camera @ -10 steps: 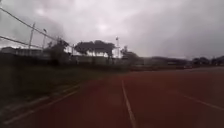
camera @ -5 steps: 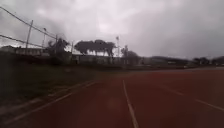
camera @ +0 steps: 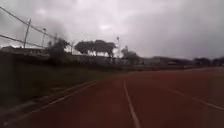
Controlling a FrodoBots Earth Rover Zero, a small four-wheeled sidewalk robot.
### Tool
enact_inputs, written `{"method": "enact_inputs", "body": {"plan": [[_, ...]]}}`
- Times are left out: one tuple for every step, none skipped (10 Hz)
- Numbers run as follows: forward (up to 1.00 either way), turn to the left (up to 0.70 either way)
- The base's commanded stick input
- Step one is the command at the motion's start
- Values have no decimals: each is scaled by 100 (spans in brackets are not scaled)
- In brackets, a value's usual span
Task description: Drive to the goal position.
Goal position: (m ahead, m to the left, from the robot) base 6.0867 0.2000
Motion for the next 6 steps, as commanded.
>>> {"method": "enact_inputs", "body": {"plan": [[50, 0], [50, 0], [50, 0], [50, 0], [50, -26], [50, -50]]}}
